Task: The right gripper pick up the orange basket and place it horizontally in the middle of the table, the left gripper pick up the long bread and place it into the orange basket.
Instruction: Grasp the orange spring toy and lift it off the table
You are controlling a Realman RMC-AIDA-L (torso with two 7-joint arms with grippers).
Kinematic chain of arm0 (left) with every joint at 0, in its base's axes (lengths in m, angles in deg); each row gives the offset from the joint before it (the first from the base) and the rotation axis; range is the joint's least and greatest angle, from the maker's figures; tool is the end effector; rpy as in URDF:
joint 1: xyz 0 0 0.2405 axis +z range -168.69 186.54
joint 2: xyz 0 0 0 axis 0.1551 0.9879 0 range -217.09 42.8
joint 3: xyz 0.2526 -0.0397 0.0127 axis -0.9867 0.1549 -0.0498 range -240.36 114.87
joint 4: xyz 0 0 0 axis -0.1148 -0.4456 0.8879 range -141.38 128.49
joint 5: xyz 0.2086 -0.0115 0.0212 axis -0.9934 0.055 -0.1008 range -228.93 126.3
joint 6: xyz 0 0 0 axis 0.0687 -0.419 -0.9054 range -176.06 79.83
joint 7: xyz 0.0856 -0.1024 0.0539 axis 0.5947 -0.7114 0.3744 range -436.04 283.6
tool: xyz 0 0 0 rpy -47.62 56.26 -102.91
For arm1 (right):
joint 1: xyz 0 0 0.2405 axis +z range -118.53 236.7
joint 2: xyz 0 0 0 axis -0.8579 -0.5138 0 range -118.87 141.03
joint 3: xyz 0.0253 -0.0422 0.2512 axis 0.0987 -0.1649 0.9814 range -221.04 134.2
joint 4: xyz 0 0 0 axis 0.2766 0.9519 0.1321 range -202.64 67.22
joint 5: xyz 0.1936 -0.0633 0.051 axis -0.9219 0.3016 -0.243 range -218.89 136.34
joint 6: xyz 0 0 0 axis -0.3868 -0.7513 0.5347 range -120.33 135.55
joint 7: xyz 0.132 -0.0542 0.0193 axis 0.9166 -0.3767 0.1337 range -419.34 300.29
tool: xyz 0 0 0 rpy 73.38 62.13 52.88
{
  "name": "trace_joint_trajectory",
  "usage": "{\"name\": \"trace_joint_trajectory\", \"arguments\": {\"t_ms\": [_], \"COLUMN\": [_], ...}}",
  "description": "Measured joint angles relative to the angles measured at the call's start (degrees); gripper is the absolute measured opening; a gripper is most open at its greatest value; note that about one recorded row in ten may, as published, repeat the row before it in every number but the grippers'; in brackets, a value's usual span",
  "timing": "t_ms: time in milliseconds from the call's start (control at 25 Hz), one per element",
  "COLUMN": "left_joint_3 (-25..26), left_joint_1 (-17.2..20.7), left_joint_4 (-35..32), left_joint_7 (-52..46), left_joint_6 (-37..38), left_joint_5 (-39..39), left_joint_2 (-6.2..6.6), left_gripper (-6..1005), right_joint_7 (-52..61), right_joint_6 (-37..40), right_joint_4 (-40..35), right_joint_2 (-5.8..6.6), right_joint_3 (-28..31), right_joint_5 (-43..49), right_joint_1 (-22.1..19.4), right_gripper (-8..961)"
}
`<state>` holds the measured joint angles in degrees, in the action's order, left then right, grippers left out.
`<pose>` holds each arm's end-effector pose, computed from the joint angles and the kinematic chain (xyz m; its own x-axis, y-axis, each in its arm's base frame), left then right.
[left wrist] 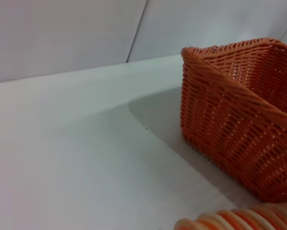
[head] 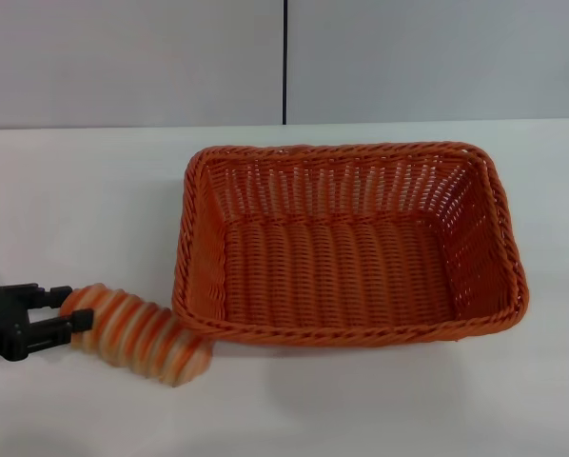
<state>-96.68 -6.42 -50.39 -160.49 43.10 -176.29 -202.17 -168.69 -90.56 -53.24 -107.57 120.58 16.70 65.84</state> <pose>-0.3673 0.2509 0.0486 0.7134 0.5937 0.3723 0.6915 -0.6826 -0.2365 0.3883 0.1965 0.1113 0.0262 0.3401 -0.9400 -0.9708 -0.2155 -0.1050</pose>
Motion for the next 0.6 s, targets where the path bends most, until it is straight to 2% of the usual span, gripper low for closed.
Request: {"name": "trace_joint_trajectory", "arguments": {"t_ms": [80,280,600], "left_joint_3": [0.05,0.08,0.09], "left_joint_1": [0.13,0.25,0.13], "left_joint_4": [0.0,0.01,0.01], "left_joint_7": [0.61,1.01,1.05], "left_joint_6": [0.13,0.18,0.34], "left_joint_5": [0.21,0.29,0.08], "left_joint_2": [0.0,-0.11,-0.11], "left_gripper": [541,474,420], "right_joint_7": [0.0,0.0,0.0], "right_joint_6": [0.04,0.16,0.22], "right_joint_4": [-0.18,-0.22,-0.24], "right_joint_2": [0.0,0.0,0.0], "right_joint_3": [0.08,0.1,0.1], "right_joint_5": [-0.28,-0.4,-0.42], "right_joint_1": [-0.19,-0.4,-0.43], "right_gripper": [423,423,423]}}
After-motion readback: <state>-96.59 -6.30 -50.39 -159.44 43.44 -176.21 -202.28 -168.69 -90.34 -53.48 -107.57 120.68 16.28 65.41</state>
